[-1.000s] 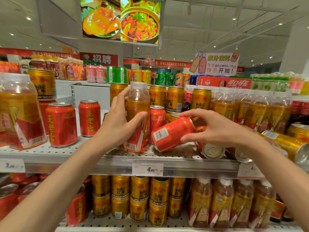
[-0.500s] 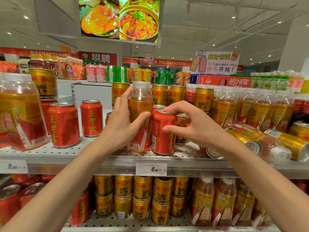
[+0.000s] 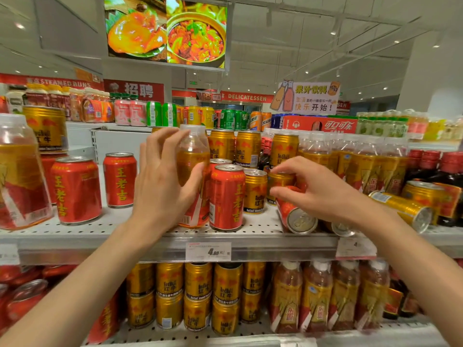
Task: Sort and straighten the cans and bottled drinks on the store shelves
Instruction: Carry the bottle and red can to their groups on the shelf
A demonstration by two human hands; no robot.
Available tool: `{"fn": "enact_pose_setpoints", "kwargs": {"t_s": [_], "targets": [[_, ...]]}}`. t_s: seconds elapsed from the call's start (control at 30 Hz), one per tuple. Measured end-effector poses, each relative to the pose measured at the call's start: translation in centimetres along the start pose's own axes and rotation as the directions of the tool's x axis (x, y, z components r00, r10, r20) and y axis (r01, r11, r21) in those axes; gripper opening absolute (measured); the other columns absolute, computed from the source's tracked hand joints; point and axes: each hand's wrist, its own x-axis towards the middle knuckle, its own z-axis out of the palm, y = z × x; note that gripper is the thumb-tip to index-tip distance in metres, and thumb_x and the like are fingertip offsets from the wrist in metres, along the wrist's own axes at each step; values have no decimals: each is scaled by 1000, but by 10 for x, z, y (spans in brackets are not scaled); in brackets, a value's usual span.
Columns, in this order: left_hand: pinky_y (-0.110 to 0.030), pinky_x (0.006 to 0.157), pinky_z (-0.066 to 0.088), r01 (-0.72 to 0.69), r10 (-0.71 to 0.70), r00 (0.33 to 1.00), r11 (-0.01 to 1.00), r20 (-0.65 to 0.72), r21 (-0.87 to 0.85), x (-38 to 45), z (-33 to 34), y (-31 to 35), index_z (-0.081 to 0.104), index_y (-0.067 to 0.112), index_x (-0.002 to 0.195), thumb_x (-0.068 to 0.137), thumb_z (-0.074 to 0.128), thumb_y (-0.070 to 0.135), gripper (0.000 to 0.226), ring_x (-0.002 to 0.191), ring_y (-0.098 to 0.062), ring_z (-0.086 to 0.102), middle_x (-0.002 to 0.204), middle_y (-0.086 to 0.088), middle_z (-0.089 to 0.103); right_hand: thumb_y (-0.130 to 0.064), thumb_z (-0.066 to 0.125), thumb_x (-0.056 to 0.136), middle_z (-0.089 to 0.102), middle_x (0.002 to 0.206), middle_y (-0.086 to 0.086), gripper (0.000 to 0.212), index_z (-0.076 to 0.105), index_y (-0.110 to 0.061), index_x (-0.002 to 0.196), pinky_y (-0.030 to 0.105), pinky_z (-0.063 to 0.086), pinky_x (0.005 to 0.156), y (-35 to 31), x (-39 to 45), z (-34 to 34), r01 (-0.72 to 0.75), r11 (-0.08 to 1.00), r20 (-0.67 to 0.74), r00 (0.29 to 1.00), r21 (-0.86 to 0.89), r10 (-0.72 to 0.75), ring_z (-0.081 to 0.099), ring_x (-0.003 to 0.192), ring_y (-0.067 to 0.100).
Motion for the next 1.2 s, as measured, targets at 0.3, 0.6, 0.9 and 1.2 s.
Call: {"fn": "enact_pose_setpoints", "kwargs": {"t_s": [0.3, 0.6, 0.9, 1.2], "targets": [[-33, 82, 58, -214, 214, 935, 976, 284, -31, -9, 25, 31, 59, 20, 131, 95, 56, 39, 41, 120, -14, 53, 128, 4, 61, -59, 78, 76, 33, 151, -12, 88, 36, -35, 149, 31, 32, 116, 24, -30, 11, 69, 965, 233, 973, -252, -8, 33, 137, 11], [-21, 81, 46, -131, 142, 949, 990, 281, -60, -11, 29, 32, 61, 21, 127, 92, 53, 39, 41, 113, -10, 50, 120, 6, 61, -37, 80, 80, 59, 124, -21, 65, 46, -37, 136, 22, 52, 93, 19, -22, -2, -6, 996, 54, 999, 90, 2, 59, 108, -2], [-23, 76, 52, -117, 130, 951, 991, 282, -62, -12, 29, 33, 59, 23, 129, 93, 52, 41, 40, 115, -7, 48, 122, 8, 59, -46, 68, 90, 60, 117, -13, 42, 53, -30, 125, 16, 55, 77, 8, 8, 12, -135, 896, -24, 987, 424, 160, 65, 100, 1], [-26, 75, 55, -118, 132, 949, 991, 287, -65, -13, 28, 32, 57, 23, 130, 96, 59, 35, 36, 116, -8, 48, 123, 8, 58, -50, 57, 96, 66, 116, -12, 39, 61, -28, 127, 26, 57, 84, 0, 9, 31, -71, 906, -82, 990, 417, 115, 65, 102, 3]]}}
